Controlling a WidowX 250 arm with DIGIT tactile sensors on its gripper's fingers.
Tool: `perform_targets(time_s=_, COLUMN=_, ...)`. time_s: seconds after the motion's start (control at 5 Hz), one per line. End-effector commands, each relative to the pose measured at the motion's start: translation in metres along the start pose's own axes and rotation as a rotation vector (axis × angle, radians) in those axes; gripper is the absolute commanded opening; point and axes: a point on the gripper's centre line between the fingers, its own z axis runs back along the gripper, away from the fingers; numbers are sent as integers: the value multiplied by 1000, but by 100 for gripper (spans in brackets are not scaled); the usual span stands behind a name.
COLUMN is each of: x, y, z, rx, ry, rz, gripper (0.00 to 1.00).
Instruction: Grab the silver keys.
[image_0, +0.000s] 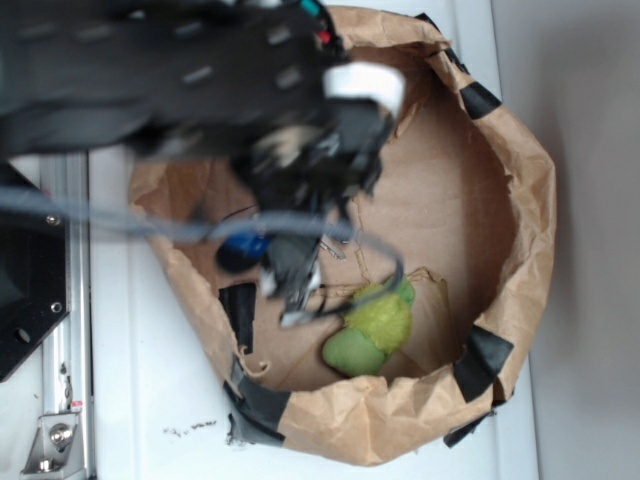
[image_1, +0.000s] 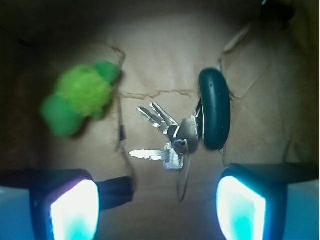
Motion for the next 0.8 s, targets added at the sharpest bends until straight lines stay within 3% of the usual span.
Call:
perform_targets(time_s=0.0, x=-1, y=23, z=6, rx=-42, ry=-4, rz=-25, gripper=100)
perform_targets(time_s=0.2, x=-11, y=16, z=-3, rx=-15, ry=7, rz=-63, gripper=100)
perform_targets(time_s=0.6, x=-14, y=6, z=-13, rx=-43, ry=-26, rz=-74, gripper=100)
